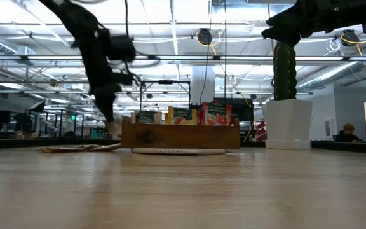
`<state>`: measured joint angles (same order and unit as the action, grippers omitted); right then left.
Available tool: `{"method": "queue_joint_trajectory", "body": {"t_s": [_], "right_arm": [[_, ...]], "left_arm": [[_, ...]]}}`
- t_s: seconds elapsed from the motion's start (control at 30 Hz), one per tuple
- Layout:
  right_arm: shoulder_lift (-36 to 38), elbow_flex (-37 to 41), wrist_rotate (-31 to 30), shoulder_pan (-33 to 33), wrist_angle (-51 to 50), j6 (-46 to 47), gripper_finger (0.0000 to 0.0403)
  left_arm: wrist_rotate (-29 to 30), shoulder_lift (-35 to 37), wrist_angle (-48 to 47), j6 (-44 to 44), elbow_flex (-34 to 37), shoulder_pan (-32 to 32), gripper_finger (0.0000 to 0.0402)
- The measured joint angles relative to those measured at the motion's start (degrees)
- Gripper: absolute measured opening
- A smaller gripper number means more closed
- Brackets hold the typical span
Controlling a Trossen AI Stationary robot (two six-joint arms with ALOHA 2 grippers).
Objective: Pick & Place Tea
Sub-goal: Put the tan gold tea bag into the left section of the wood organizer
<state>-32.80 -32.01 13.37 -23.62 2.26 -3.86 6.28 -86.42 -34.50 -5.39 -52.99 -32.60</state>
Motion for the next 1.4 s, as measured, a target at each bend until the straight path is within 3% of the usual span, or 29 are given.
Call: {"method": "queue_joint_trajectory", "body": {"t_s": [0.23,0.37,0.53,0.67,0.97,1.4], "right_arm": [[0.0,0.0,0.0,0.0,0.0,0.0,0.0260],[0.0,0.0,0.0,0.0,0.0,0.1,0.0260],[0.0,0.0,-0.1,0.0,0.0,0.1,0.0260],[0.0,0.0,-0.1,0.0,0.0,0.2,0.0260],[0.0,0.0,0.0,0.0,-0.2,0.1,0.0260],[0.0,0.0,0.0,0.0,-0.4,0.1,0.0260]], "left_arm": [[11.3,9.3,0.5,-0.5,-0.1,12.5,0.0001],[21.1,7.2,-3.3,-2.2,-4.3,21.5,0.0001],[32.8,0.4,-12.5,-2.0,-15.7,28.9,0.0001],[33.7,-5.1,-15.7,-4.1,-21.3,31.4,0.0000],[34.3,-15.3,-18.5,-9.6,-22.2,33.8,0.0000],[28.6,-16.6,-18.3,-7.5,-22.3,33.0,0.0000]]}}
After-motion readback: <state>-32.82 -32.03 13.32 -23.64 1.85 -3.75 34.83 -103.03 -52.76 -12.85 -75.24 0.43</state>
